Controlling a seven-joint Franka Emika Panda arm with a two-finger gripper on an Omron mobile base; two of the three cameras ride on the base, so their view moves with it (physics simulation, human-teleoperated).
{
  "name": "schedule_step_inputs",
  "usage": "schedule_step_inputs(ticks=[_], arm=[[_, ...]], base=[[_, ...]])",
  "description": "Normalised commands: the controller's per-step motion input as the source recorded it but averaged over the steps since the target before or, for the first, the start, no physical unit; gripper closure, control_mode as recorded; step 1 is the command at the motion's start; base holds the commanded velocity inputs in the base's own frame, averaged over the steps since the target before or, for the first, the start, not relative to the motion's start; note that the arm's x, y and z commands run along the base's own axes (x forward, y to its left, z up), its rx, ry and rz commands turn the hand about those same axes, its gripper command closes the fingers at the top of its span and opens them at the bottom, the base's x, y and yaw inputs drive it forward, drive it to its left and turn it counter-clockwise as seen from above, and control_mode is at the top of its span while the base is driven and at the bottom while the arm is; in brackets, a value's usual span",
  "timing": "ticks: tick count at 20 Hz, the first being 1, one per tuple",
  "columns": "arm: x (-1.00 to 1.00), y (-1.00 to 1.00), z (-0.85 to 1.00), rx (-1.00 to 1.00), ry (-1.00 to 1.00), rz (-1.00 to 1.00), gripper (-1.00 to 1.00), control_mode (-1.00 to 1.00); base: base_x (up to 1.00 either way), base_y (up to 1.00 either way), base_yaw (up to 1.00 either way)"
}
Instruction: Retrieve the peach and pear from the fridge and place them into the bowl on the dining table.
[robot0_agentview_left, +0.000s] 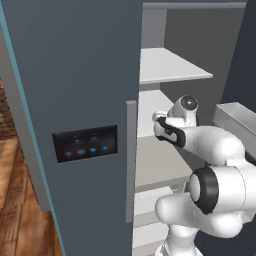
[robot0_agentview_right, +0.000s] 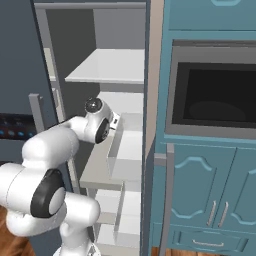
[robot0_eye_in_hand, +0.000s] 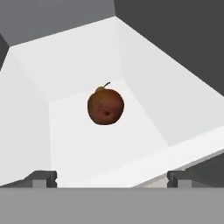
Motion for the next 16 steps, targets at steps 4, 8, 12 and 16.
schedule_step_inputs(ticks=[4,8,12,16], arm=[[0.21,-0.02,0.00,0.03,0.06,0.00,-1.00,-1.00],[0.12,-0.02,-0.05,0.02,0.05,0.00,-1.00,-1.00],[0.19,-0.02,-0.16,0.00,0.01,0.00,-1.00,-1.00],[0.28,0.00,-0.19,0.00,0.00,0.00,-1.00,-1.00]], base=[[0.00,0.00,0.00],[0.00,0.00,0.00],[0.00,0.00,0.00],[0.00,0.00,0.00]])
